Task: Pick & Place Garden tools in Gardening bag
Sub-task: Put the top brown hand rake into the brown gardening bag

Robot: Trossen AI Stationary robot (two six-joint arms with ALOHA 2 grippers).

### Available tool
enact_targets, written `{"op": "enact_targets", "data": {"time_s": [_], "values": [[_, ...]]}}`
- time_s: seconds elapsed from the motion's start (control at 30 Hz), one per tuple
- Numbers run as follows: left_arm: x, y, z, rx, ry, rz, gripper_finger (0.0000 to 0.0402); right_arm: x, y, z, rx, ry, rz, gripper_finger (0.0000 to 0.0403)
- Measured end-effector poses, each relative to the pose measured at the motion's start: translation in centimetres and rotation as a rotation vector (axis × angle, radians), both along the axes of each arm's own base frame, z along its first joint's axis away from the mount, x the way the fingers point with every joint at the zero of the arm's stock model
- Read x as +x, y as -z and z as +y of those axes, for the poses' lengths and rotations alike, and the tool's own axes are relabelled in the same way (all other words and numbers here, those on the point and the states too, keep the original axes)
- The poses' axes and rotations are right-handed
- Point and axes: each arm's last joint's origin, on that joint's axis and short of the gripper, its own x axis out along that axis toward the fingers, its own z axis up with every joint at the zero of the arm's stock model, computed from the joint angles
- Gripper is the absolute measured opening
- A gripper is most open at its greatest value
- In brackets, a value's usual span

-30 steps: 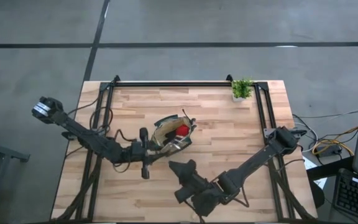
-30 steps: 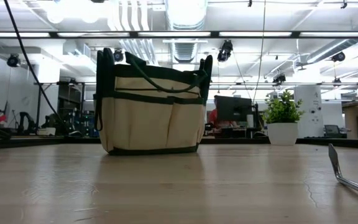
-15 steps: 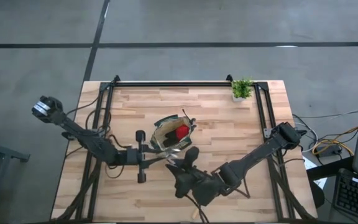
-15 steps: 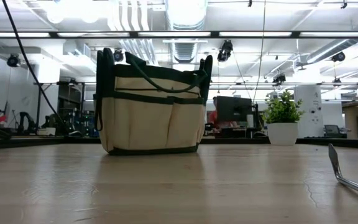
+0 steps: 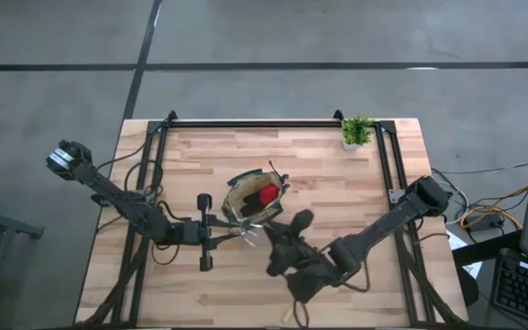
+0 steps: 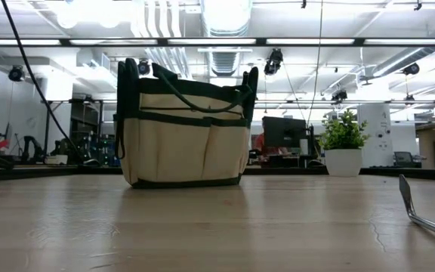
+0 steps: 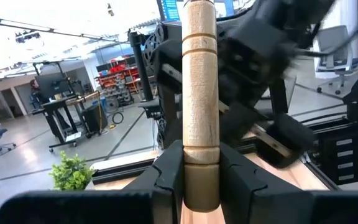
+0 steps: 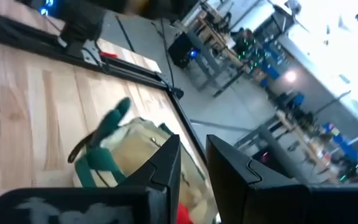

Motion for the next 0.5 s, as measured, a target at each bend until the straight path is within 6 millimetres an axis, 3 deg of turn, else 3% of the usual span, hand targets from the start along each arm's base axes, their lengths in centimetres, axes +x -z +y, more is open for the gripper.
{"op": "enact_targets", "data": {"time_s": [0.3,0.37,0.5], "values": [[0.0,0.1,0.0,0.0,0.0,0.003,0.0072,-3.0,2.3,-2.0,0.202,-0.047,-0.19,0.0068],[0.0,0.2,0.0,-0.004,0.001,0.005,0.0072,-3.2,2.6,-2.3,0.265,-0.131,-0.257,0.0068],[0.0,0.5,0.0,-0.015,0.002,0.01,0.0074,-3.8,2.2,-3.1,0.395,-0.461,-0.52,0.0075]]}}
